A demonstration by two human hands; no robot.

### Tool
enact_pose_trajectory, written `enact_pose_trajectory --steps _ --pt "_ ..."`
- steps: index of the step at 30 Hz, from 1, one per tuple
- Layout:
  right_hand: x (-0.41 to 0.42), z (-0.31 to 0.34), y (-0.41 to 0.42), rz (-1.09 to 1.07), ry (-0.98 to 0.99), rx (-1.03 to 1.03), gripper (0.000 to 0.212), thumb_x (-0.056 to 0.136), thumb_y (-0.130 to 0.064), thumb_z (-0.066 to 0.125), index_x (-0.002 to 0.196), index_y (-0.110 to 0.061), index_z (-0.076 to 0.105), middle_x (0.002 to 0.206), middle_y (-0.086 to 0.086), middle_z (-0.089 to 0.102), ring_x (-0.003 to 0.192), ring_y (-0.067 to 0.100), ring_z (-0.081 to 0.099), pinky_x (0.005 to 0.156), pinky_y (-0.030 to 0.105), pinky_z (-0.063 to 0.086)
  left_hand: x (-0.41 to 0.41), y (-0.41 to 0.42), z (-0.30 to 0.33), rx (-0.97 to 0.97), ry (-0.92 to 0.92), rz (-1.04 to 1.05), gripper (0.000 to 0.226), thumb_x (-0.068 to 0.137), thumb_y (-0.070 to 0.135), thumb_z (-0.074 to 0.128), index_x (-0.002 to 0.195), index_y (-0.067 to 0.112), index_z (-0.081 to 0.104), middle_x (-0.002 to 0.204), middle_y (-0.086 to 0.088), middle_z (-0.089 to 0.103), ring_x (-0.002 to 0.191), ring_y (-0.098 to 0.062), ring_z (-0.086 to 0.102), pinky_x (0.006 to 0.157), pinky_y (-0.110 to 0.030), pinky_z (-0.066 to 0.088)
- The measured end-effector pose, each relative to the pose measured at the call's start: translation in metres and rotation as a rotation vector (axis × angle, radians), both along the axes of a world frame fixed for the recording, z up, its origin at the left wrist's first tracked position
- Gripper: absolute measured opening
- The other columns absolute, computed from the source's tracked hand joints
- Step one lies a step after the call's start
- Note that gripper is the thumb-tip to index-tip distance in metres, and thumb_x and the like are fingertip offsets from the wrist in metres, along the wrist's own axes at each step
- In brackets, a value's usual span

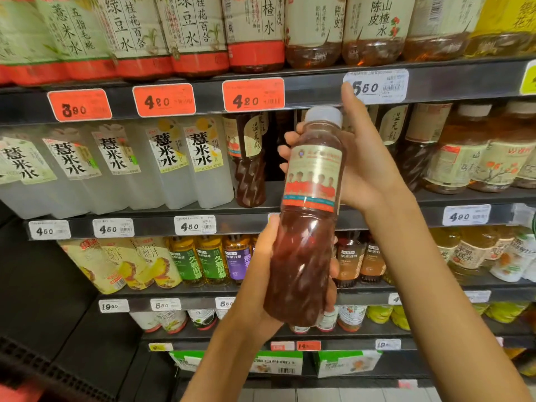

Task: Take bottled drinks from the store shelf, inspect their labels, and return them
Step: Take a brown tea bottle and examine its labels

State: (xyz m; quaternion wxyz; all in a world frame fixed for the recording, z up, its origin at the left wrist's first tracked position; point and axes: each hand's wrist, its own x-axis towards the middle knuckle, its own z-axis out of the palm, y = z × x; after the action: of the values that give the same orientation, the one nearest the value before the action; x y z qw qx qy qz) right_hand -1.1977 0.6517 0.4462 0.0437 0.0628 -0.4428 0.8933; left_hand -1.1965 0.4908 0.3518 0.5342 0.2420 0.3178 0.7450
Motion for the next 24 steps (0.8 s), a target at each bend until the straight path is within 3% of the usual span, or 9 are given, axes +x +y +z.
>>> enact_pose_trajectory --steps 3,6,8,10,12,15,17,20,24 --pt "-0.003 -0.001 -0.005 0.115 0.055 -0.142 0.042 0.076 -0.049 0.055 0.09 -0.01 0.059 0.084 0.006 0.068 0.077 0.02 0.067 0.077 0.036 0.057 0.006 0.002 0.0 0.112 -0.132 -0.145 0.066 0.089 0.061 0.045 0.115 0.002 0.06 0.086 -0.012 0.067 0.068 -0.021 0.066 0.065 -0.031 0.056" --pt "-0.004 -0.001 -0.01 0.125 0.134 -0.123 0.03 0.081 -0.043 0.053 0.085 -0.013 0.055 0.07 0.0 0.064 0.066 0.014 0.064 0.068 0.03 0.056 0.006 0.001 -0.007 0.018 0.005 -0.095 0.069 0.086 0.065 0.046 0.113 0.004 0.064 0.088 -0.012 0.07 0.074 -0.022 0.068 0.069 -0.032 0.056" --pt "-0.001 0.0 -0.01 0.048 0.129 -0.011 0.028 0.085 -0.04 0.056 0.083 -0.012 0.056 0.067 0.001 0.064 0.064 0.015 0.063 0.065 0.029 0.055 0.0 -0.002 -0.01 -0.166 0.166 0.088 0.077 0.079 0.074 0.043 0.116 0.009 0.066 0.097 -0.011 0.073 0.089 -0.022 0.07 0.082 -0.037 0.055" --pt "0.001 0.0 -0.011 -0.103 0.088 0.166 0.026 0.086 -0.037 0.06 0.085 -0.011 0.057 0.068 0.002 0.067 0.064 0.017 0.065 0.064 0.029 0.055 -0.006 -0.005 -0.01 -0.263 0.283 0.207 0.076 0.067 0.08 0.045 0.119 0.029 0.064 0.111 -0.005 0.071 0.105 -0.019 0.067 0.093 -0.037 0.05" --pt "0.0 -0.002 -0.014 -0.256 0.051 0.31 0.028 0.086 -0.037 0.065 0.092 -0.01 0.059 0.07 0.003 0.07 0.067 0.018 0.068 0.064 0.029 0.055 -0.004 -0.006 -0.009 -0.291 0.331 0.241 0.08 0.055 0.082 0.048 0.118 0.035 0.062 0.111 -0.003 0.071 0.104 -0.018 0.067 0.09 -0.035 0.052" --pt "-0.002 -0.006 -0.016 -0.286 0.015 0.369 0.032 0.087 -0.04 0.065 0.101 -0.012 0.059 0.076 0.003 0.073 0.075 0.018 0.07 0.064 0.027 0.056 -0.001 -0.005 -0.011 -0.32 0.283 0.293 0.093 0.058 0.082 0.051 0.125 0.018 0.059 0.097 -0.009 0.072 0.084 -0.02 0.07 0.077 -0.036 0.055" --pt "-0.001 -0.004 -0.016 -0.213 0.009 0.329 0.031 0.087 -0.04 0.063 0.1 -0.011 0.06 0.081 0.005 0.073 0.081 0.02 0.07 0.072 0.03 0.056 0.002 -0.008 -0.008 -0.24 0.193 0.229 0.081 0.07 0.08 0.046 0.109 0.013 0.068 0.084 -0.01 0.07 0.071 -0.019 0.067 0.066 -0.032 0.056" --pt "-0.002 -0.003 -0.019 -0.063 0.023 0.126 0.031 0.081 -0.037 0.061 0.096 -0.01 0.058 0.077 0.005 0.069 0.078 0.02 0.068 0.08 0.033 0.056 0.009 -0.011 -0.003 -0.097 -0.003 0.053 0.074 0.082 0.073 0.041 0.1 0.006 0.066 0.08 -0.01 0.066 0.066 -0.019 0.065 0.063 -0.031 0.055" --pt "-0.008 -0.008 -0.021 -0.059 -0.024 -0.04 0.024 0.088 -0.033 0.057 0.088 -0.009 0.055 0.071 0.004 0.061 0.066 0.018 0.063 0.069 0.03 0.056 0.018 -0.013 0.003 0.02 -0.17 -0.078 0.071 0.084 0.067 0.043 0.106 0.001 0.062 0.083 -0.012 0.065 0.068 -0.02 0.065 0.065 -0.033 0.056"
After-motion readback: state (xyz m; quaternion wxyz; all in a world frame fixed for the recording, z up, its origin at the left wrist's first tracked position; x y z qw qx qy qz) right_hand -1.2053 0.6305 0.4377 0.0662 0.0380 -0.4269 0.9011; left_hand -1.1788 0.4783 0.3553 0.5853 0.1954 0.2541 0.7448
